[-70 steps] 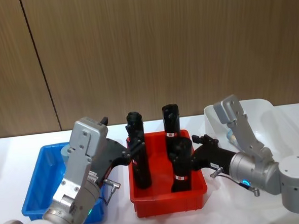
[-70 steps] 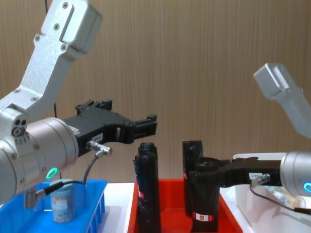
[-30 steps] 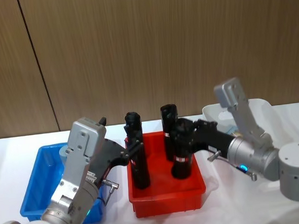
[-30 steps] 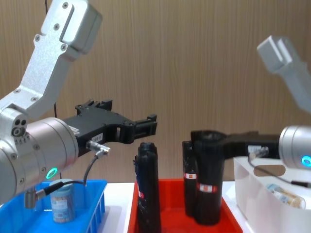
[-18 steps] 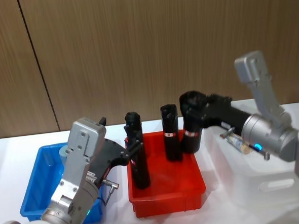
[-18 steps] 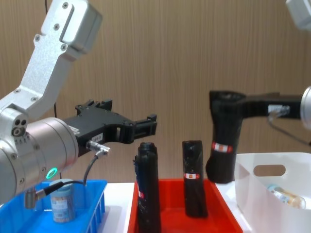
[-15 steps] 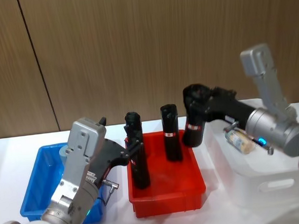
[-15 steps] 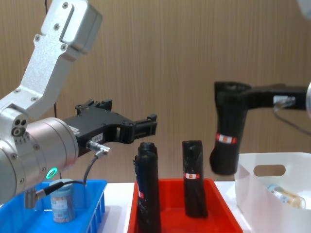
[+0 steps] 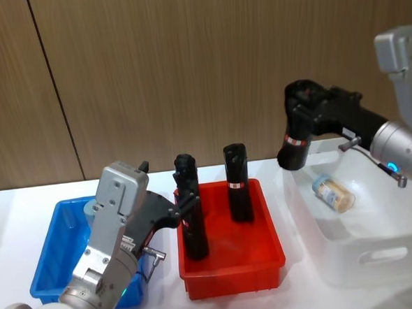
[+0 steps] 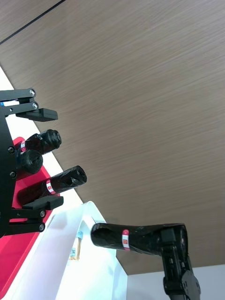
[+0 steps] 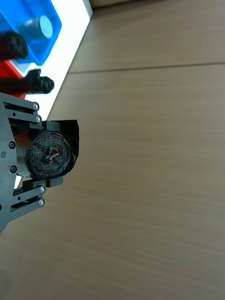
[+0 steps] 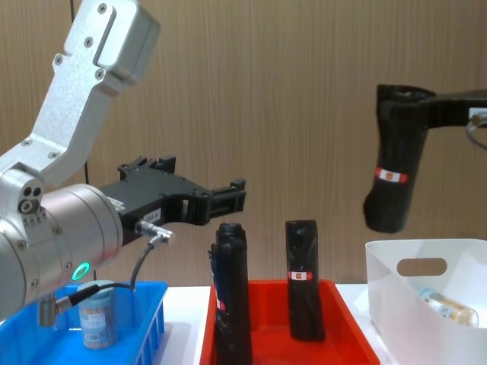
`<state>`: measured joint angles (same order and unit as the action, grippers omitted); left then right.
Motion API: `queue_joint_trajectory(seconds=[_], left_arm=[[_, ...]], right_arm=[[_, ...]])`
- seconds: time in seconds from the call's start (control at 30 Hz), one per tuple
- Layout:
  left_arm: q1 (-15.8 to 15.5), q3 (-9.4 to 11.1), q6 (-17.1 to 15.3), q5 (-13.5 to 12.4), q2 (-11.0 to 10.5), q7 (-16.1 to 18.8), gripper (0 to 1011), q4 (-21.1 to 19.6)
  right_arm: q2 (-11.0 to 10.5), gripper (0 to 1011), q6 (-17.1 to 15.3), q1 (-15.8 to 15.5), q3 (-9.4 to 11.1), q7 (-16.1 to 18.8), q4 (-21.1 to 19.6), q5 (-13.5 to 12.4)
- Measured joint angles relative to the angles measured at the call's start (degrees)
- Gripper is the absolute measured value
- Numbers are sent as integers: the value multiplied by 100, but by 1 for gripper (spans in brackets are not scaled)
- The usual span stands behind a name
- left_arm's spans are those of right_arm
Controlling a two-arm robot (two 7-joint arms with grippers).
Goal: Pick the cotton swabs from the blue box and place them into the white box.
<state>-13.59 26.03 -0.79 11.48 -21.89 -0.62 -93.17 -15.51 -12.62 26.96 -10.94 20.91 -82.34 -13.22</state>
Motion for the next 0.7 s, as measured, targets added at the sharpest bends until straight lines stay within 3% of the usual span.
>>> queue_joint_trajectory(seconds=[0.7], left_arm=[[0, 0, 0, 0, 0, 0, 1004, 0]], right_arm=[[-121, 560, 304, 117, 172, -358, 836, 132]])
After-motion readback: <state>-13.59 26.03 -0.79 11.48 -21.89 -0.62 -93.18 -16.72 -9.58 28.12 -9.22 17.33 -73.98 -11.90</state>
